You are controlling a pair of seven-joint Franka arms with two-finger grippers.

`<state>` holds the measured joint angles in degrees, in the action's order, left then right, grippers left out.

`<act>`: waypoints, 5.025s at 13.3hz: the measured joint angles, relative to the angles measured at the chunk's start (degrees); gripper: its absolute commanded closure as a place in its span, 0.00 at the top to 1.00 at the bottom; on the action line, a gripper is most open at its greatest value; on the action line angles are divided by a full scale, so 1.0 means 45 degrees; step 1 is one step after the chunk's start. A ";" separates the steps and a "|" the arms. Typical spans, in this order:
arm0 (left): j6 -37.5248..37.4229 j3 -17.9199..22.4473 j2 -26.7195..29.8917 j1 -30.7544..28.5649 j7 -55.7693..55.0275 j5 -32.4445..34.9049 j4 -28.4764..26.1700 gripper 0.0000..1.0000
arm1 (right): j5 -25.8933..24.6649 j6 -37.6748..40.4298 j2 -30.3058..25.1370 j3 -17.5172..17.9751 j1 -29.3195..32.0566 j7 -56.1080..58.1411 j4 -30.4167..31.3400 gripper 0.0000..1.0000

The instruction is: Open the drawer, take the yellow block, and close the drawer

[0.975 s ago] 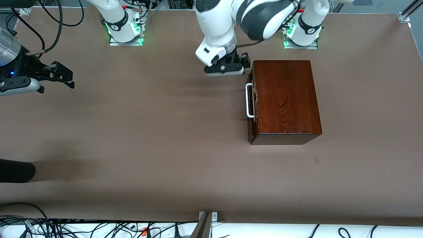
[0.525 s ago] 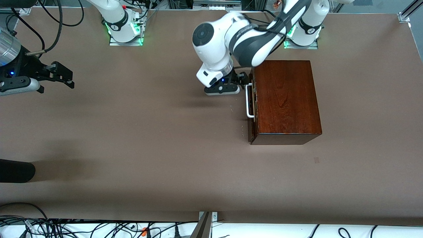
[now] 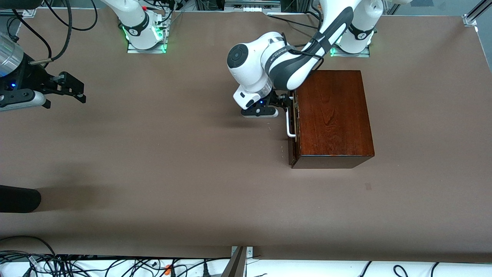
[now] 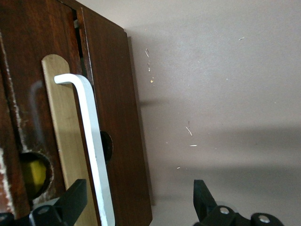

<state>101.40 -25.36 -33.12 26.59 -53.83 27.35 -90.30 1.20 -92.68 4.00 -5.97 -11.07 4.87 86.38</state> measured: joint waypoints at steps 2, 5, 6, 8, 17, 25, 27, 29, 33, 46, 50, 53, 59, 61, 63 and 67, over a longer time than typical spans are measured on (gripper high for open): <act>0.0013 0.0002 -0.0152 -0.0083 0.0000 0.0260 -0.0046 1.00 | 0.0000 0.0000 0.0000 0.0000 0.0000 0.0000 0.0000 1.00; 0.0047 0.0021 -0.0447 -0.0206 0.0000 0.0333 -0.0054 1.00 | 0.0000 -0.0037 0.0000 0.0010 -0.0012 0.0000 0.0000 1.00; 0.0132 0.0061 -0.0531 -0.0232 0.0000 0.0335 -0.0054 1.00 | 0.0002 -0.0047 0.0000 0.0024 -0.0041 0.0000 0.0000 1.00; 0.0327 0.0131 -0.0685 -0.0250 -0.0002 0.0335 -0.0054 1.00 | 0.0002 -0.0051 0.0000 0.0048 -0.0193 -0.0001 0.0000 1.00; 0.1065 0.0133 -0.0752 -0.0050 -0.0896 0.0372 -0.0040 1.00 | 0.0002 -0.0092 0.0005 -0.0021 -0.0237 0.0000 0.0000 1.00; 0.1305 0.0135 -0.1310 0.0484 -0.1661 0.0385 0.0890 1.00 | 0.0002 -0.0123 0.0005 -0.0023 -0.0235 0.0000 0.0000 1.00; 0.1205 0.0160 -0.1513 0.0610 -0.1771 0.0385 0.1201 1.00 | 0.0002 -0.0126 0.0005 -0.0029 -0.0224 0.0000 0.0000 1.00; 0.1217 0.0155 -0.1657 0.0752 -0.1830 0.0385 0.1471 1.00 | 0.0002 -0.0133 0.0006 -0.0038 -0.0209 0.0000 0.0000 1.00; 0.1276 0.0160 -0.2162 0.1201 -0.1996 0.0385 0.2349 1.00 | 0.0002 -0.0134 0.0029 -0.0064 -0.0201 0.0000 0.0000 1.00; 0.1204 0.0174 -0.3299 0.2148 -0.2383 0.0384 0.4510 1.00 | 0.0002 -0.0135 0.0040 -0.0125 -0.0151 0.0000 0.0000 1.00; 0.1228 0.0172 -0.3575 0.2284 -0.2449 0.0384 0.4933 1.00 | 0.0002 -0.0135 0.0040 -0.0125 -0.0139 0.0000 0.0000 1.00; 0.1150 0.0157 -0.3608 0.2271 -0.2460 0.0383 0.5273 1.00 | 0.0002 -0.0135 0.0040 -0.0125 -0.0136 0.0000 0.0000 1.00; -0.1062 -0.0014 -0.1187 0.0160 -0.0376 -0.2116 0.6364 1.00 | 0.0002 -0.0135 0.0056 -0.0135 -0.0065 0.0000 0.0002 1.00; -0.1855 -0.0029 0.0324 -0.1408 0.0810 -0.3008 0.5784 1.00 | 0.0002 -0.0151 0.0149 -0.0137 -0.0062 0.0000 0.0003 1.00; -0.2070 -0.0032 0.1615 -0.3066 0.2169 -0.3783 0.4635 1.00 | 0.0002 -0.0178 0.0269 -0.0138 -0.0060 0.0000 0.0005 1.00; -0.2364 -0.0042 0.3152 -0.6064 0.4814 -0.4931 0.3016 1.00 | 0.0004 -0.0149 0.0958 -0.0088 -0.0096 0.0003 0.0062 1.00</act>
<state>90.76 -25.55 -18.93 -0.69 -32.17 5.16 -76.73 1.22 -93.35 8.31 -6.36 -11.50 4.88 86.66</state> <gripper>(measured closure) 0.000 0.000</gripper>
